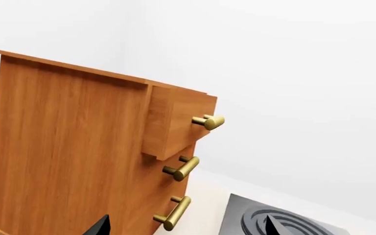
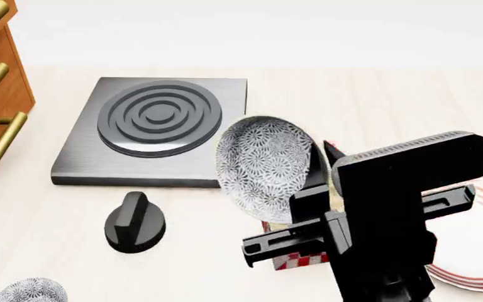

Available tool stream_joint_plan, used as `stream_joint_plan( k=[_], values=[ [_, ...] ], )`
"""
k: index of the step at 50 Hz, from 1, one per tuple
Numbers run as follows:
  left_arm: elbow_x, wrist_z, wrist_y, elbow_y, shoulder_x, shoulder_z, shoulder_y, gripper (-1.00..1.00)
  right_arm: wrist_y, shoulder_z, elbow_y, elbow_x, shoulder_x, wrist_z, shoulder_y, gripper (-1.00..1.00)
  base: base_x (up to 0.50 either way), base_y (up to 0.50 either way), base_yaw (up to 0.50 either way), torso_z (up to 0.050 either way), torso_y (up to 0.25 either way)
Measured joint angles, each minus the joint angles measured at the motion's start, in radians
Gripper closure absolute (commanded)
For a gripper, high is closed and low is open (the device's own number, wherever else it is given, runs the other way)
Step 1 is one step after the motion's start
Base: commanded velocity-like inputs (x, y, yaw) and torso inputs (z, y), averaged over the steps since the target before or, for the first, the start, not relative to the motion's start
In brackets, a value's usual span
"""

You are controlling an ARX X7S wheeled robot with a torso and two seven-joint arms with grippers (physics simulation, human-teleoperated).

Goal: Pick the akita bowl from table center and place it on the plate.

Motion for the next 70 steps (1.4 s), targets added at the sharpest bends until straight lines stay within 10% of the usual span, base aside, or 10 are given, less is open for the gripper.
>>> stream_joint_plan(
  k=[39,70],
  values=[
    [-0.009,-0.014,0.006,0.007,-0.012,0.013,0.008,-1.00,0.288,0.541,0.194,0.252,-0.023,0.159,0.185,1.00,0.00,0.00,0.00,0.000,0.000],
    [-0.015,-0.024,0.015,0.006,-0.020,0.023,0.011,-1.00,0.357,0.695,0.386,0.386,-0.074,0.315,0.174,1.00,0.00,0.00,0.00,0.000,0.000]
  ],
)
